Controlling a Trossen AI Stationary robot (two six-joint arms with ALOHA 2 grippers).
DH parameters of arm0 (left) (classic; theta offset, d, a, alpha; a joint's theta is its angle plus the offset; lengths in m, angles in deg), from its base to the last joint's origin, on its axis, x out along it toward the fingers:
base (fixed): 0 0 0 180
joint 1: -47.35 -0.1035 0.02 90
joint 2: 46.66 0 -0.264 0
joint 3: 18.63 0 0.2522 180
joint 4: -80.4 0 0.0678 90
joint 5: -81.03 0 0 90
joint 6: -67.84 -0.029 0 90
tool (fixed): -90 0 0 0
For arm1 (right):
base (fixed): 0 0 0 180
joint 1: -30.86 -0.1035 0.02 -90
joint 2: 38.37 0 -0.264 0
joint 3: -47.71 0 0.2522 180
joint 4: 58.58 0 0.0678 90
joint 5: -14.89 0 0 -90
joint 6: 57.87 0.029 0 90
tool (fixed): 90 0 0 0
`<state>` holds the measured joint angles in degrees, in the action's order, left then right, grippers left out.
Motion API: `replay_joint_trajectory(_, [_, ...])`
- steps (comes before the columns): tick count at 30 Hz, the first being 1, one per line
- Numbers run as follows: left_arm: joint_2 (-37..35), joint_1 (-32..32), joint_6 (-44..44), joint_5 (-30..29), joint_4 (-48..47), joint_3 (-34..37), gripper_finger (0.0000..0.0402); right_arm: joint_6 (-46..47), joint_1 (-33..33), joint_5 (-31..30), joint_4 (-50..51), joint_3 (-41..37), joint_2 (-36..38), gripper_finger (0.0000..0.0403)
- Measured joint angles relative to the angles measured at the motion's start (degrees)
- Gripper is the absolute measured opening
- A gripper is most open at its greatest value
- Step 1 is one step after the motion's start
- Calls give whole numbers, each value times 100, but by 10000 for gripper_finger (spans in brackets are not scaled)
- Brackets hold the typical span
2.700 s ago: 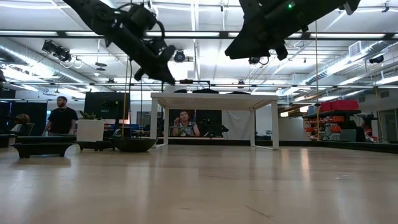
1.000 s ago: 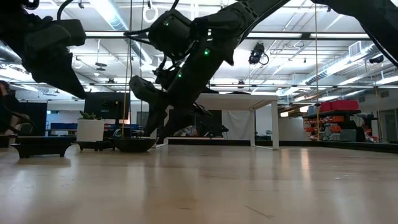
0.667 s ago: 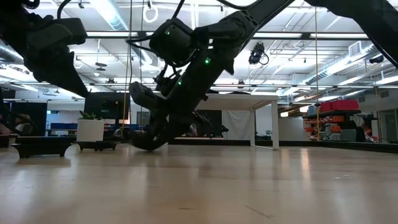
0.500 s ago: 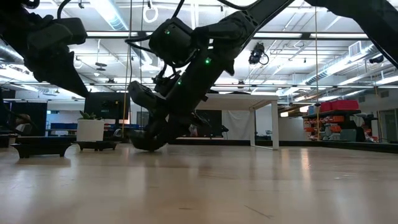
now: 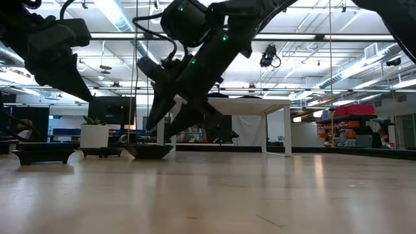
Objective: Pick & Place Mini shaped plates
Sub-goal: Stack the black leaf-shaped plate on top of the other black leaf-shaped plate on the shelf
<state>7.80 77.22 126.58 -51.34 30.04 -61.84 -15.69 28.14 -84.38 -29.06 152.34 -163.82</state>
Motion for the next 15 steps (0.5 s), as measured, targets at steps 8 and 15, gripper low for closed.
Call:
replay_joint_trajectory(8, [0,-1,-27,-52,-2,0,16,693,-31,-577,449,-6,-204,199])
replay_joint_trajectory(15, [0,-2,-86,-64,0,0,16,663,-13,-655,221,-2,-388,161])
